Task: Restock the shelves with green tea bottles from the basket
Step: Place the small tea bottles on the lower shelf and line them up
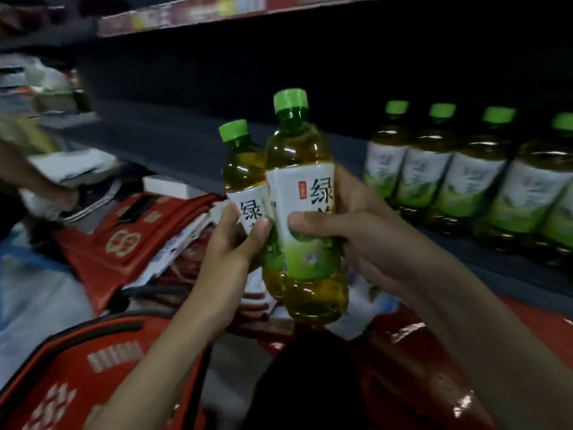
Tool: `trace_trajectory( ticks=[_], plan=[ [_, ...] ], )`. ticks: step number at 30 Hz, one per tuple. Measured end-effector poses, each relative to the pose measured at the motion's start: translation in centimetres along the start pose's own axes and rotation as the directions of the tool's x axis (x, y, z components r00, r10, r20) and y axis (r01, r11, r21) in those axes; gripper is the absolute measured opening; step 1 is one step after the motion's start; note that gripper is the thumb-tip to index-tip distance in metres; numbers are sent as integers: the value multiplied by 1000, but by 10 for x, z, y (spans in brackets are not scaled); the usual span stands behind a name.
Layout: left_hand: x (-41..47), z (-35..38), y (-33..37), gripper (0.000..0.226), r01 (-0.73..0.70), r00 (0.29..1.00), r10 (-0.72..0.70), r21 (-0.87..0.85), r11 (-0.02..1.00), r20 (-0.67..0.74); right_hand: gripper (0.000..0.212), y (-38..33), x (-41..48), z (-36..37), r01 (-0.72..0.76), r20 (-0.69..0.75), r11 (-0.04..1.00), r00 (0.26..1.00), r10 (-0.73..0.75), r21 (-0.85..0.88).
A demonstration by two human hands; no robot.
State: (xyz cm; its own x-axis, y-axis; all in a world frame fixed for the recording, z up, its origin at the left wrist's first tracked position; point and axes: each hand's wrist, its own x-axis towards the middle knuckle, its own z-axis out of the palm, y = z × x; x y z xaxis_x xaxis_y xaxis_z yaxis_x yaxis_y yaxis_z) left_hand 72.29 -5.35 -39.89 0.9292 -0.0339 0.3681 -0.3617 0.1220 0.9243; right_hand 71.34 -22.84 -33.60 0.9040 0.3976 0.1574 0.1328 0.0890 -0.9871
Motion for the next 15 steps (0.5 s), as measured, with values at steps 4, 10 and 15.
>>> trace_trajectory(
  ticks=[4, 10, 15],
  plan=[
    [41, 76, -11, 41, -10, 986, 16, -33, 999, 165, 61, -1, -36, -69, 146, -270, 988, 950, -156, -56],
    [65, 181, -31, 41, -20, 957, 55, -123, 992, 286, 67, 17, -88, -133, 205, -607, 967, 752, -256, -154],
    [65, 237, -44, 37, -61, 922, 136, -212, 975, 363, 76, 19, -117, -162, 223, -756, 947, 570, -320, -232]
  ],
)
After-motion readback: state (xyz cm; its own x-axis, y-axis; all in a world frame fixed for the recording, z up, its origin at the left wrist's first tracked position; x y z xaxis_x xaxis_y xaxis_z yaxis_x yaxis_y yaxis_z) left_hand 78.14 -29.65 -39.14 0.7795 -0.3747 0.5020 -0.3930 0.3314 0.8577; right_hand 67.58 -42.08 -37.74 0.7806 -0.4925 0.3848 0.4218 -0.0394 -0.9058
